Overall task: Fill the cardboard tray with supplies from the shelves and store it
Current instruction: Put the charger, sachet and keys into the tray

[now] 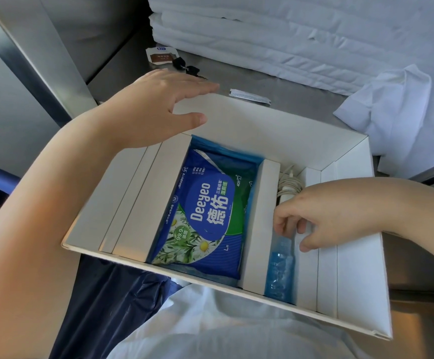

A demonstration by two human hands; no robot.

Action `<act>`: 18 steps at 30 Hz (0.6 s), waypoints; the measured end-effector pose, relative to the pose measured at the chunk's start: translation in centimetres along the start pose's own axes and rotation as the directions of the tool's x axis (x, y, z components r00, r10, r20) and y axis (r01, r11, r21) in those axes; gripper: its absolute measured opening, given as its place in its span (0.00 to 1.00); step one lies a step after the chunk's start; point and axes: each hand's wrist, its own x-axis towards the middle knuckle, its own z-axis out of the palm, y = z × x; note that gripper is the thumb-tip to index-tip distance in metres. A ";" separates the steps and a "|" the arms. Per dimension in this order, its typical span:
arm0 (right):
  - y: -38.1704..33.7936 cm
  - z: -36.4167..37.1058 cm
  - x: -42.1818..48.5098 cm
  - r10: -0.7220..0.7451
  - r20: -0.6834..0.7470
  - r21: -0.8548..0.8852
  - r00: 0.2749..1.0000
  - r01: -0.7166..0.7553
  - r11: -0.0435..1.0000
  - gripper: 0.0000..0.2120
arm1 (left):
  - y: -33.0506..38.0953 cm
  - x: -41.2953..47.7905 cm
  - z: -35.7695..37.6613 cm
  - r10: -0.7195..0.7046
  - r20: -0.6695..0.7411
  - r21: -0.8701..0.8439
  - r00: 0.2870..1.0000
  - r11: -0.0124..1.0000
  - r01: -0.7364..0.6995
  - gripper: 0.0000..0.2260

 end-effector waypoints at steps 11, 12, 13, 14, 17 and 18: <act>-0.2 -8.0 -1.9 -0.078 -0.399 0.218 0.914 0.177 0.960 0.11 | 0.0 0.0 -0.2 -0.014 0.017 -0.014 1.000 1.000 0.015 0.24; -0.2 -8.9 -2.0 -0.082 -0.438 0.221 0.895 0.195 0.956 0.11 | 0.1 0.0 -0.2 -0.011 0.014 -0.016 1.000 1.000 0.011 0.24; -0.1 -9.8 -2.0 -0.083 -0.475 0.224 0.876 0.212 0.951 0.11 | 0.2 0.0 -0.2 -0.007 0.011 -0.017 1.000 1.000 0.007 0.24; -0.1 -10.7 -1.9 -0.081 -0.509 0.226 0.857 0.224 0.948 0.11 | 0.3 0.0 -0.2 -0.004 0.011 -0.015 1.000 1.000 0.004 0.24; -0.1 -13.3 -1.1 -0.063 -0.592 0.199 0.804 0.221 0.955 0.10 | 0.5 0.1 -0.4 -0.009 0.019 -0.017 1.000 1.000 0.010 0.24; 0.0 -14.1 -0.6 -0.055 -0.617 0.183 0.785 0.212 0.960 0.09 | 0.5 0.1 -0.4 -0.016 0.022 -0.021 1.000 1.000 0.017 0.25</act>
